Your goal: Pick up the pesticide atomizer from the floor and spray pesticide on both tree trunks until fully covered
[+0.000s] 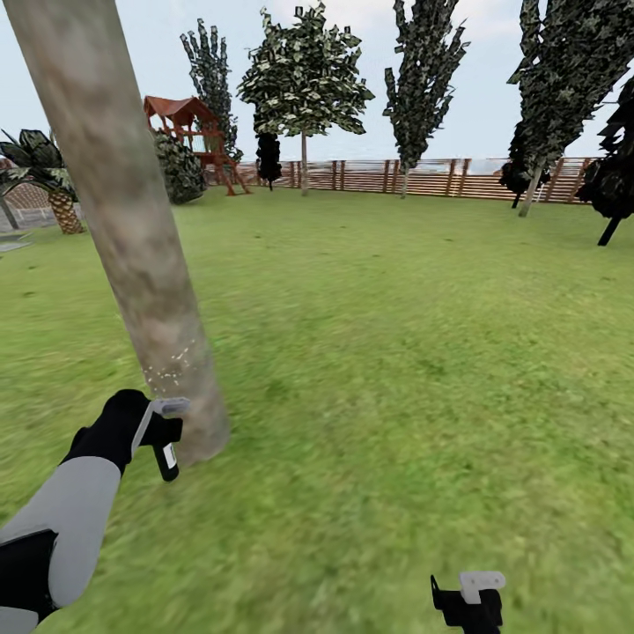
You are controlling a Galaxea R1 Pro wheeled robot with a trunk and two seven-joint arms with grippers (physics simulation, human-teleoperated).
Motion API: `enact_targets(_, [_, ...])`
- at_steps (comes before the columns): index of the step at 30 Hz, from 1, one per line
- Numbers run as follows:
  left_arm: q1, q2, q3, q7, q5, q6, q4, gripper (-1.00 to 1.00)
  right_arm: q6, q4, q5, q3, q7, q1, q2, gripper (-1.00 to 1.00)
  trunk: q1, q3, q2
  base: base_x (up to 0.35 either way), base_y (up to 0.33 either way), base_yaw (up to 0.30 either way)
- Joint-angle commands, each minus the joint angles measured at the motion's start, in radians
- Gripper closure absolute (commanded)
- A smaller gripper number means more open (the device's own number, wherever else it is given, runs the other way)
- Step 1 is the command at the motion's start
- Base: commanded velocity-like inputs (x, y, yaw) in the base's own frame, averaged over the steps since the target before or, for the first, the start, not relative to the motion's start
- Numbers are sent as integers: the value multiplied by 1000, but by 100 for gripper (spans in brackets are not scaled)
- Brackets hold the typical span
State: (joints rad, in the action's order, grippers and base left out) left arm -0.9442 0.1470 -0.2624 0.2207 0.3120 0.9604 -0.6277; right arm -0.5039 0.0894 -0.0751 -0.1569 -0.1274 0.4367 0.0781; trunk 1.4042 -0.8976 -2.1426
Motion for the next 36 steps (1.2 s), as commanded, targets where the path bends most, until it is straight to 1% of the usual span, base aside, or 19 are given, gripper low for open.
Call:
enact_targets(1, [-1,0,-4,9,10,3,-1,100,-2,0,-8,-9,-3,1,0,-100,0,-1,0,239,-192,0])
enact_targets(4, [-1,1,-2,9,10,3,-1,100,-2,0,-8,-9,-3,1,0,-100,0,-1,0,240,-190,6])
enact_targets(7, [2,6,-2,9,13,-1,6,100,-2,0,-8,-9,-3,1,0,-100,0,-1,0,239,-191,167])
enact_targets(9, [36,9,-4,9,14,-18,5,100,-2,0,-8,-9,-3,1,0,-100,0,-1,0,233,-197,254])
enact_targets(10, [60,10,-4,9,14,-41,4,100,-2,0,-8,-9,-3,1,0,-100,0,-1,0,232,-198,271])
enact_targets(12, [83,11,-4,8,14,-71,8,100,-2,0,-8,-9,-3,1,0,-100,0,-1,0,232,-199,273])
enact_targets(13, [95,0,-8,7,11,-89,2,100,-2,0,-8,-9,-3,1,0,-100,0,-1,0,231,-199,33])
enact_targets(14, [96,-6,-10,7,9,-90,-1,100,-2,0,-8,-9,-3,1,0,-100,0,-1,0,231,-199,6])
enact_targets(16, [97,-5,-11,8,9,-91,-1,100,-2,0,-8,-9,-3,1,0,-100,0,-1,0,231,-199,2])
enact_targets(19, [101,6,-8,7,12,-93,1,100,-2,0,-8,-9,-3,1,0,-100,0,-1,0,231,-199,12])
enact_targets(20, [112,8,-11,7,12,-96,2,100,-2,0,-8,-9,-3,1,0,-100,0,-1,0,231,-200,112])
enact_targets(22, [129,10,-28,6,13,-116,1,100,-2,-1,-8,-9,-3,1,0,-100,0,-1,0,231,-200,206])
enact_targets(24, [141,11,-43,5,14,-154,8,100,-2,-1,-8,-9,-3,1,0,-100,0,-1,0,231,-200,257])
enact_targets(28, [147,9,-48,0,14,-168,15,100,-2,-1,-8,-9,-3,1,-1,-100,0,-1,0,231,-200,274])
enact_targets(29, [150,4,-48,-1,14,-176,17,100,-2,-1,-8,-10,-3,1,-1,-100,0,-1,0,231,-200,206])
enact_targets(33, [153,-4,-48,-1,12,-187,28,100,-2,-1,-8,-10,-3,1,-1,-100,0,-1,0,229,-202,64])
enact_targets(34, [154,-5,-48,-3,14,-227,83,100,-2,-2,-8,-10,-3,1,0,-100,0,-1,0,203,-215,6])
enact_targets(35, [154,0,-50,-8,13,-280,131,100,-2,-2,-7,-10,-3,1,0,-100,0,-1,0,194,-219,2])
enact_targets(36, [154,1,-52,-12,13,-305,154,100,-2,-2,-7,-10,-3,1,0,-100,0,-1,0,192,-220,2])
